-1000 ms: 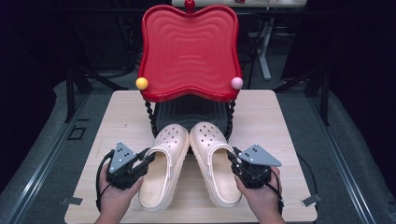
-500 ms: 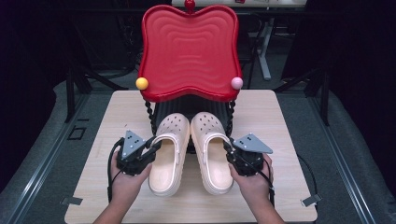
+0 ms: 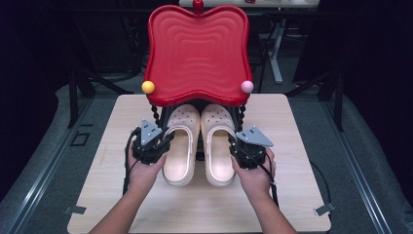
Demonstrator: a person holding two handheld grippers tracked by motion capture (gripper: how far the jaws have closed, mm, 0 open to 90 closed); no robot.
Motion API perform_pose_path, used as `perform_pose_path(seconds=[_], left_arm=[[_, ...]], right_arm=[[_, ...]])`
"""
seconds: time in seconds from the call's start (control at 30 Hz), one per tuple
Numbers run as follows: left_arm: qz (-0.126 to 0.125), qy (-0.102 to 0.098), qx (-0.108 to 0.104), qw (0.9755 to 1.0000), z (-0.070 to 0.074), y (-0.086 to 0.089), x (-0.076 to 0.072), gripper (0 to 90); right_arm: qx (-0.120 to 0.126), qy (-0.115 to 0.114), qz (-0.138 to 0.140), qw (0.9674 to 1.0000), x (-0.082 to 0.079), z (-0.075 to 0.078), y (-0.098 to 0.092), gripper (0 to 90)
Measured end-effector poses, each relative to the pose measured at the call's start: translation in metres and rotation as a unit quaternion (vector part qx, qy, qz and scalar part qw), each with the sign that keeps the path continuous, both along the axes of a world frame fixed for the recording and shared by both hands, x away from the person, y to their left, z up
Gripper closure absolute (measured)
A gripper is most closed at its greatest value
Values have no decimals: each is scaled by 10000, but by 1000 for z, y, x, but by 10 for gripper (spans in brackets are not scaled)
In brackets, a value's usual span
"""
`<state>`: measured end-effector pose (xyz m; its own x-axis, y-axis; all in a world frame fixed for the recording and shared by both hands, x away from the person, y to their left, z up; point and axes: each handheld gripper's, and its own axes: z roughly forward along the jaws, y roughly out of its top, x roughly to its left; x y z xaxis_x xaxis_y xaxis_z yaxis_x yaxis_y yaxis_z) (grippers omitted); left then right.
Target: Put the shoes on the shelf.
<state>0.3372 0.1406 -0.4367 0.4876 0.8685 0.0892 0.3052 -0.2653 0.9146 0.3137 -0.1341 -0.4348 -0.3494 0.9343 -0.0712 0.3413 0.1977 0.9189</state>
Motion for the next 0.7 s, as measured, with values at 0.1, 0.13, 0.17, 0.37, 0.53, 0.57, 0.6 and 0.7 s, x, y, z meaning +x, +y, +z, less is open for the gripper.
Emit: perform_pose_path(seconds=[0.1, 0.13, 0.17, 0.37, 0.53, 0.57, 0.6, 0.7], left_arm=[[36, -81, 39, 10000, -3, -4, 5, 751], [40, -111, 45, 9999, -4, -5, 6, 751], [33, -132, 101, 9999, -4, -7, 7, 750], [167, -156, -51, 9997, -5, -7, 15, 746], [149, -125, -97, 9998, -4, -10, 21, 721], [145, -126, -91, 9998, -4, -10, 21, 715], [150, -146, -78, 9998, -4, -11, 21, 711], [136, -156, -50, 9998, -4, -11, 20, 702]], right_arm=[[40, 8, -34, 10000, 7, 1, 5, 759], [45, 5, -32, 10000, 9, 2, 7, 758], [36, -7, -40, 10000, 11, 3, 8, 758], [47, -27, -72, 10000, 22, 6, 11, 756], [24, -16, -139, 9999, 30, 2, 15, 744], [33, 3, -137, 9999, 31, 1, 16, 741], [60, 10, -144, 9999, 31, -1, 17, 731], [183, 29, -14, 9998, 31, -3, 18, 705]])
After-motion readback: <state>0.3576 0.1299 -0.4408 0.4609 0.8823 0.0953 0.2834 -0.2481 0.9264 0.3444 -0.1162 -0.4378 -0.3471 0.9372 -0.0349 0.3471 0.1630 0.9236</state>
